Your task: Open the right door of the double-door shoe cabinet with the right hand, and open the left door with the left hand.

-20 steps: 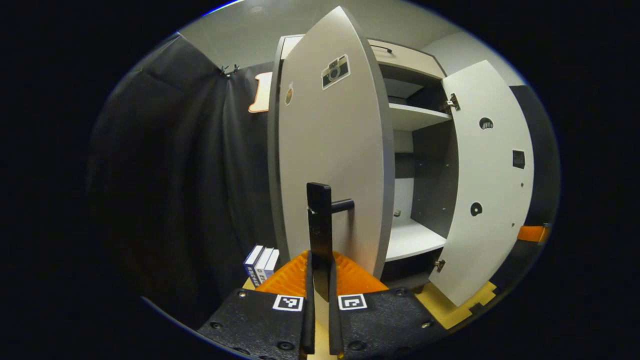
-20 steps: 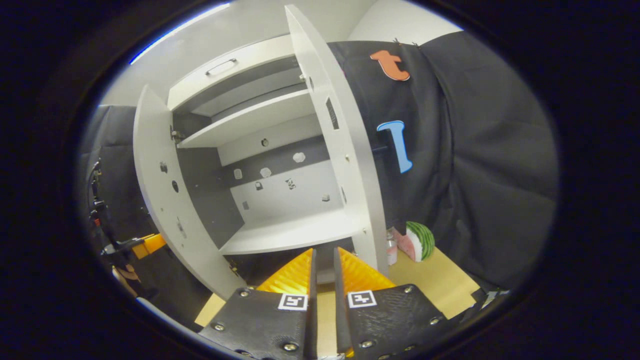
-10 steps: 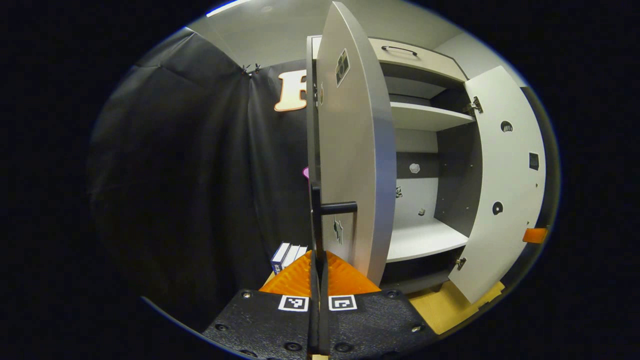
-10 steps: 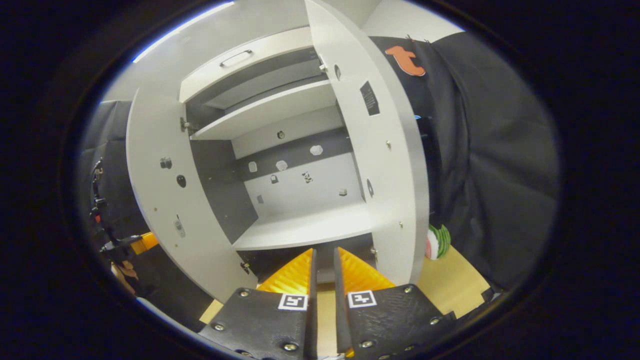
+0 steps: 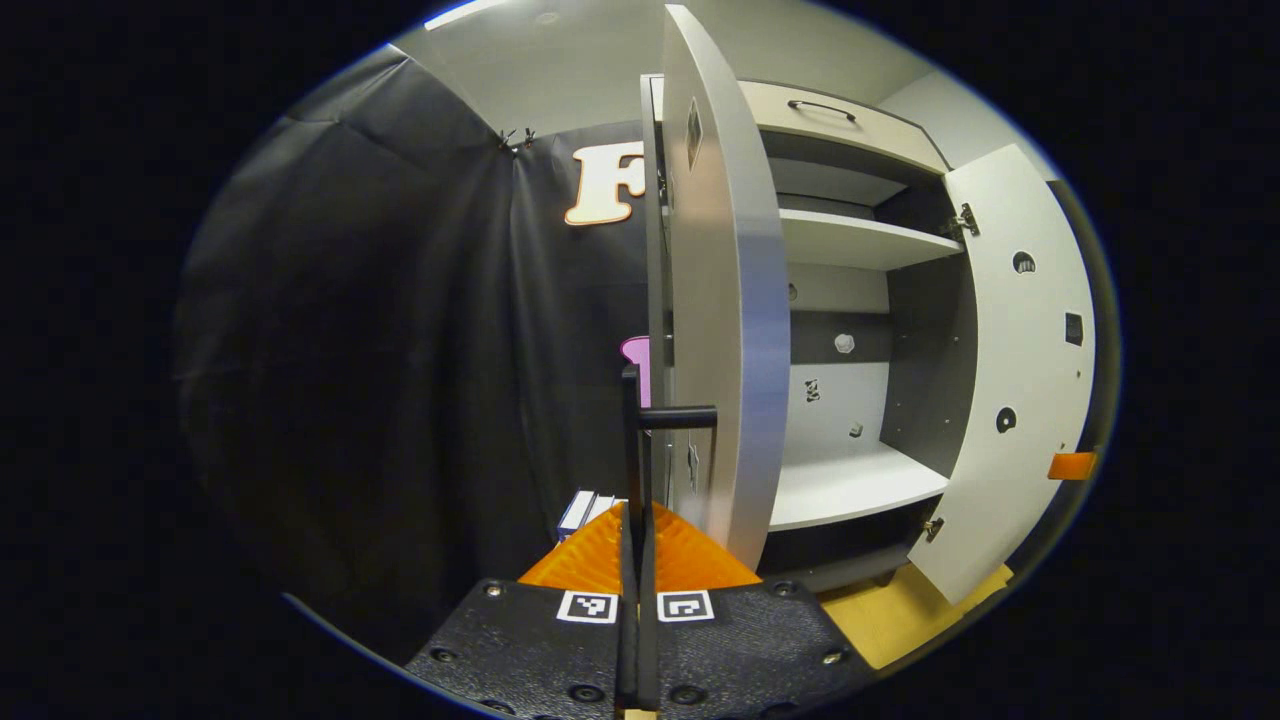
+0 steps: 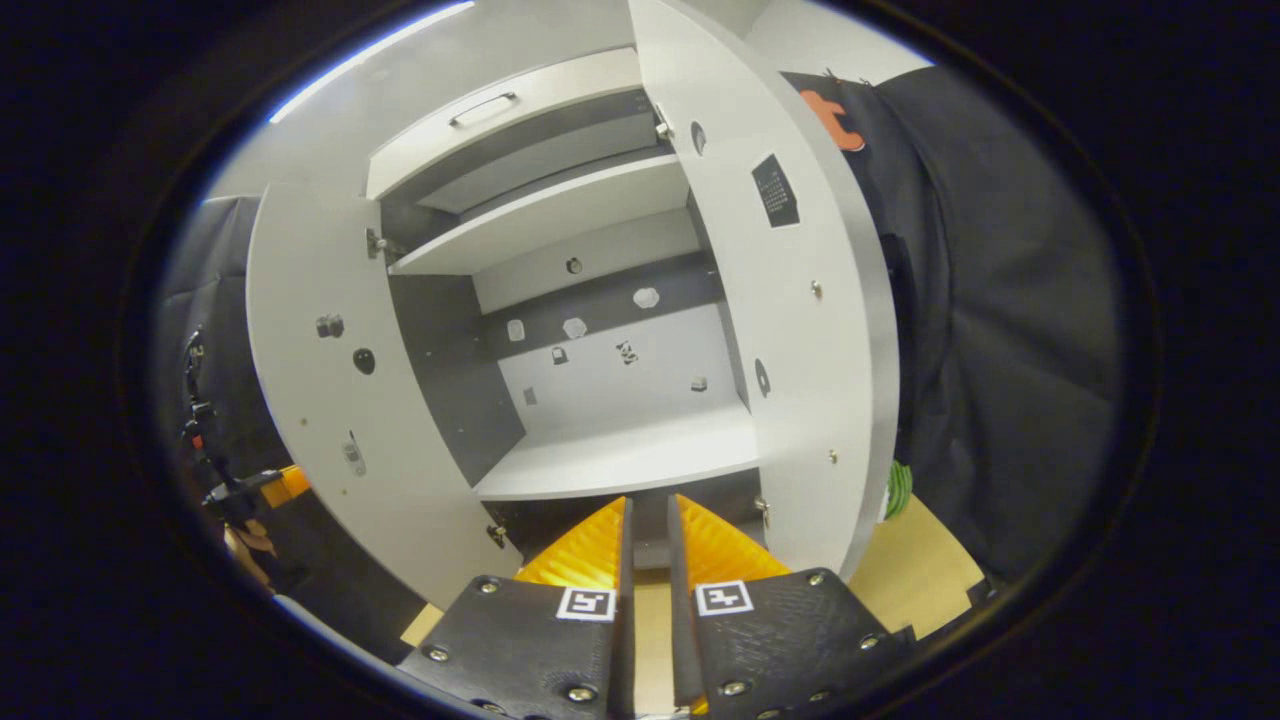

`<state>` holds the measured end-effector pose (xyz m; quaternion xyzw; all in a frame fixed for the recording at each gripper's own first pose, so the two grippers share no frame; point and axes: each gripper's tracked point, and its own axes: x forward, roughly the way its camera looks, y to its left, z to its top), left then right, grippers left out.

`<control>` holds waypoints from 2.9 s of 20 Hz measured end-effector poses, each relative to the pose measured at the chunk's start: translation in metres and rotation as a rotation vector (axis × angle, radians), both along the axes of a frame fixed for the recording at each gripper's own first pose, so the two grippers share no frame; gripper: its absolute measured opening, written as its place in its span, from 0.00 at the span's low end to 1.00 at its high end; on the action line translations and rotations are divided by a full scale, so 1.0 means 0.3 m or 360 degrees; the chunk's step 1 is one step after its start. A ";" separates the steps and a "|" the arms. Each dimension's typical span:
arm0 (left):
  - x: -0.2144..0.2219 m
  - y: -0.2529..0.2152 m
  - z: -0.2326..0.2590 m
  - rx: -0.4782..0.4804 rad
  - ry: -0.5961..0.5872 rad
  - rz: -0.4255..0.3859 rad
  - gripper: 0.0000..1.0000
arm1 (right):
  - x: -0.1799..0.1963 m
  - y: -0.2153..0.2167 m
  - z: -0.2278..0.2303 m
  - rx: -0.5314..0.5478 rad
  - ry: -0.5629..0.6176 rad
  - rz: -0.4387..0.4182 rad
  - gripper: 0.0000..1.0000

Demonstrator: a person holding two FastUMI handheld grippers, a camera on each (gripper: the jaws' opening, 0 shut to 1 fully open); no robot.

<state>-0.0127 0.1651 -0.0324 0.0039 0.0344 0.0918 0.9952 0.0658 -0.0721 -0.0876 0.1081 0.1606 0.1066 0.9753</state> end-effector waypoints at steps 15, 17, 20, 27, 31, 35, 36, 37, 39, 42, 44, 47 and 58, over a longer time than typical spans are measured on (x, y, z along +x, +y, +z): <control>-0.028 0.055 -0.019 -0.0060 -0.0033 -0.0020 0.05 | -0.014 -0.008 -0.009 -0.0006 -0.0004 -0.0001 0.15; -0.037 0.055 -0.037 -0.0076 -0.0007 -0.0017 0.07 | -0.030 -0.007 -0.009 -0.0004 -0.0010 0.0008 0.15; -0.049 0.056 -0.039 -0.0082 -0.0010 -0.0002 0.07 | -0.051 -0.004 -0.017 -0.0015 -0.0012 0.0021 0.15; -0.115 0.092 0.004 -0.0035 -0.0018 0.0131 0.39 | -0.056 -0.016 -0.021 -0.0020 -0.0017 0.0035 0.15; -0.182 0.026 0.115 -0.0029 -0.0098 0.0136 0.53 | -0.057 -0.037 0.007 -0.0071 -0.0065 0.0017 0.15; -0.194 -0.125 0.206 -0.0009 -0.0141 0.0004 0.53 | -0.044 -0.013 0.089 -0.0103 -0.0153 0.0013 0.15; -0.187 -0.164 0.227 -0.0011 -0.0157 -0.0036 0.46 | -0.043 -0.002 0.120 -0.0126 -0.0183 0.0012 0.15; -0.173 -0.213 0.250 -0.0024 -0.0178 -0.0088 0.46 | -0.038 0.012 0.157 -0.0151 -0.0218 0.0008 0.15; -0.149 -0.318 0.279 -0.0051 -0.0205 -0.0202 0.46 | -0.038 0.043 0.236 -0.0180 -0.0296 -0.0005 0.15; -0.113 -0.454 0.325 -0.0056 -0.0262 -0.0336 0.53 | -0.067 0.123 0.349 -0.0167 -0.0405 0.0043 0.18; -0.097 -0.530 0.341 -0.0057 -0.0285 -0.0392 0.66 | -0.087 0.174 0.407 -0.0171 -0.0481 0.0086 0.29; -0.078 -0.574 0.346 -0.0050 -0.0285 -0.0375 0.99 | -0.098 0.188 0.432 -0.0214 -0.0544 0.0084 0.75; -0.056 -0.611 0.328 -0.0025 -0.0279 -0.0401 0.96 | -0.092 0.174 0.447 -0.0188 -0.0578 0.0051 0.99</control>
